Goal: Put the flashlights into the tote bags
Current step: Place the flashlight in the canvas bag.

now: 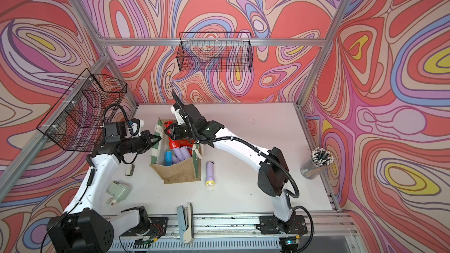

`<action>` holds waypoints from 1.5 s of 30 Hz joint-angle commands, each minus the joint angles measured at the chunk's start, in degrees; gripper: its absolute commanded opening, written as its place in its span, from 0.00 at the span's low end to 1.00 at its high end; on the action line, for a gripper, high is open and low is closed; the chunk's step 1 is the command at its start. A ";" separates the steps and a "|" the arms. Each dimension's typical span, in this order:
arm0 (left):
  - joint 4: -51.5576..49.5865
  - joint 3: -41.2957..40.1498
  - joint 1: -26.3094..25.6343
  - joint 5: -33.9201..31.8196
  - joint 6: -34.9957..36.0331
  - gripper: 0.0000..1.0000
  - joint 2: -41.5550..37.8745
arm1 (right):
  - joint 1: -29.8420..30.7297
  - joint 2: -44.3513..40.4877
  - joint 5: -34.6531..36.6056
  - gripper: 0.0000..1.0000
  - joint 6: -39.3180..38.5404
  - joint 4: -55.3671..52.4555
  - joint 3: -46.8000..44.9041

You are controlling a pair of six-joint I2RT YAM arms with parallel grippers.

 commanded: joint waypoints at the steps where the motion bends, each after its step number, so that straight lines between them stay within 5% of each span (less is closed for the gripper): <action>1: -0.16 0.36 -0.17 0.80 0.66 0.00 -0.53 | 0.39 1.94 -0.01 0.26 -0.53 -1.57 1.94; 10: -0.03 0.26 -0.11 0.95 0.59 0.00 -0.68 | 1.00 6.26 3.52 0.26 0.11 -10.10 2.25; 21: 0.13 0.12 -0.19 1.13 0.53 0.00 -0.76 | 1.23 8.98 16.51 0.26 1.71 -25.69 3.30; 31: 0.20 -0.06 -0.11 1.01 0.48 0.00 -1.12 | 1.35 9.18 18.29 0.31 2.19 -28.52 1.37; 45: 0.11 -0.22 -0.11 0.95 0.58 0.00 -1.52 | 1.70 10.81 13.91 0.59 0.47 -26.55 5.21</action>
